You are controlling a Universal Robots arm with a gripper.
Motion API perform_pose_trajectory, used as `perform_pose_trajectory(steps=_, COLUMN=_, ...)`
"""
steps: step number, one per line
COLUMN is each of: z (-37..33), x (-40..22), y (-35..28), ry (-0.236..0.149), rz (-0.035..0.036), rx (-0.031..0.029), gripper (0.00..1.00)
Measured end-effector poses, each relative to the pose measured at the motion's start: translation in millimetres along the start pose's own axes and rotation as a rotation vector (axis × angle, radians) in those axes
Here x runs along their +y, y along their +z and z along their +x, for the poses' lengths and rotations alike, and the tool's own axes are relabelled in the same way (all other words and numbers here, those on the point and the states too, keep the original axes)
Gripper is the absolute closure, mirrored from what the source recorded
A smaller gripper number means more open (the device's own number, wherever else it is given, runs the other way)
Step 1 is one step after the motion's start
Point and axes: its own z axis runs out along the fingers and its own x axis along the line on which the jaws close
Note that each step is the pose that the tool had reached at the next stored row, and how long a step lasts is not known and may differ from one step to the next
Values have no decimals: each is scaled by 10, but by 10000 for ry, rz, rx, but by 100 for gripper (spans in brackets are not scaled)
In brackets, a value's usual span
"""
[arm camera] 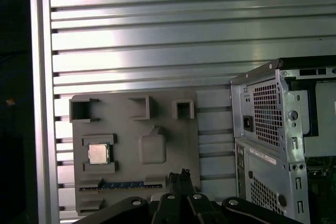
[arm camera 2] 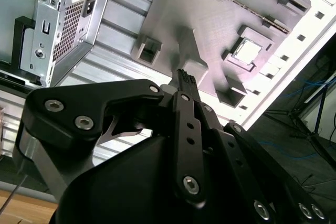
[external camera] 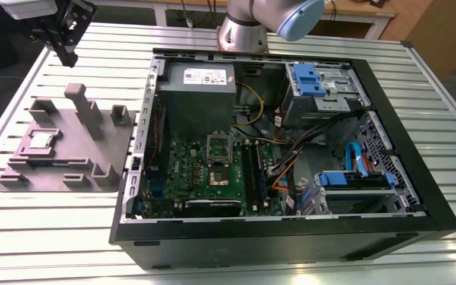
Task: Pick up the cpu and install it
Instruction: 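Reach for the cpu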
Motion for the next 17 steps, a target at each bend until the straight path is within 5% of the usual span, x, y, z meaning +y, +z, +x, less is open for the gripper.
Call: perform_pose_trajectory(steps=17, z=58, x=-4, y=0, ry=1, rz=0, rx=0, gripper=90)
